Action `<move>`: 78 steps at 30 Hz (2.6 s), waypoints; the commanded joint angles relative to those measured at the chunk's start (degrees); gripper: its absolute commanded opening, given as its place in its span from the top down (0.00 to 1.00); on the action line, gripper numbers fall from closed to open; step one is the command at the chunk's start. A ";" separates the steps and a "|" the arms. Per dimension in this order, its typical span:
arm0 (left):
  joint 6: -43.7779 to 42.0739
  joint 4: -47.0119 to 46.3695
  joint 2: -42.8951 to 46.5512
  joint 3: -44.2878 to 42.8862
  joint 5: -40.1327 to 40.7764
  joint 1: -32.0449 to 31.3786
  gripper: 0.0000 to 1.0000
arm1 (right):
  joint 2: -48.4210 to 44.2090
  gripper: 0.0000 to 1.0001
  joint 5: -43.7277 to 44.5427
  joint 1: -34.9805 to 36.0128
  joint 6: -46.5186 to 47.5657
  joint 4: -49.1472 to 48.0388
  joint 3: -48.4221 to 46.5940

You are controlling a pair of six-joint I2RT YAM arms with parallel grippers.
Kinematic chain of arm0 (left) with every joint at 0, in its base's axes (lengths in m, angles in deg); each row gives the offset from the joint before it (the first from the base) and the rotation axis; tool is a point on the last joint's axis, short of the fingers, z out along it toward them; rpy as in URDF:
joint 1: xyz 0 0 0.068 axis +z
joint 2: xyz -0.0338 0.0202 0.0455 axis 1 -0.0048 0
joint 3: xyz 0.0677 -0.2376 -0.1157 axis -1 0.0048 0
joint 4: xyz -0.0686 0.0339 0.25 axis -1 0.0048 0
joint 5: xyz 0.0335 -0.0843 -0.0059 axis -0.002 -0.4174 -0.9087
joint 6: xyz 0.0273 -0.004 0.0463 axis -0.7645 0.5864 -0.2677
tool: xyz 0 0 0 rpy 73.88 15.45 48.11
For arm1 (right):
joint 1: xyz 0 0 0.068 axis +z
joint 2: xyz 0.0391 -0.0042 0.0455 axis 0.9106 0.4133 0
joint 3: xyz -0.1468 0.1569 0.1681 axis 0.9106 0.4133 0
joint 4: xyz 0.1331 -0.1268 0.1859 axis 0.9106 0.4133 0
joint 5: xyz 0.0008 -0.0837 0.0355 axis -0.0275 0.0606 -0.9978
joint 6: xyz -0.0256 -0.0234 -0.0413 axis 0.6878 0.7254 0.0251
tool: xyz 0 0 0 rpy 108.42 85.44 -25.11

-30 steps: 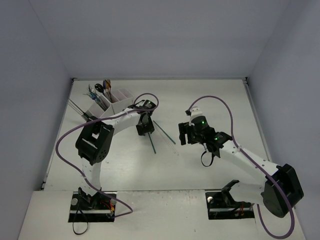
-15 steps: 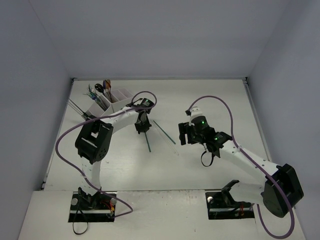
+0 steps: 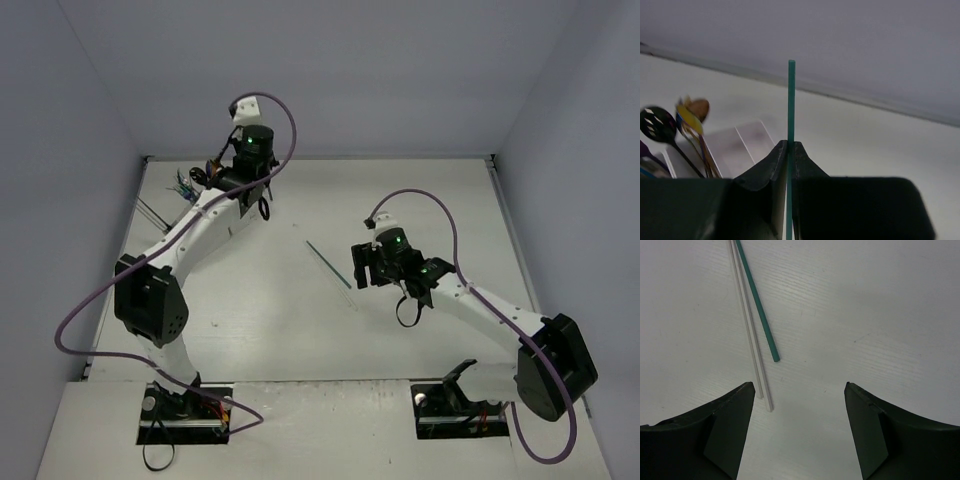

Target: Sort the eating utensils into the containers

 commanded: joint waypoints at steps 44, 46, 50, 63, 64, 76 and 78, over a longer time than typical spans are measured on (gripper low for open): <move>-3.32 -20.55 -17.23 -3.76 5.47 9.69 0.76 | 5.59 0.31 1.69 0.48 1.87 -3.13 -1.83; -3.11 -20.55 -16.14 -3.02 5.46 9.69 0.72 | 5.38 0.31 1.54 0.53 1.75 -3.08 -1.80; -3.04 -20.34 -13.07 -1.29 4.35 9.66 0.63 | 4.72 0.31 0.53 0.80 1.72 -3.07 -2.40; -1.02 1.98 12.11 1.84 -10.03 8.94 0.44 | 15.22 0.41 -5.48 0.90 6.95 -1.94 -9.82; -0.75 4.61 14.76 3.95 -11.88 9.07 0.40 | 16.24 0.43 -6.00 0.99 7.50 -1.94 -10.49; -0.07 16.54 41.23 29.45 -30.59 9.42 0.19 | 25.23 0.46 -5.22 3.17 10.72 0.69 -14.10; -0.63 18.53 43.85 31.20 -31.23 9.42 0.15 | 26.51 0.47 -4.81 3.41 10.57 0.77 -14.50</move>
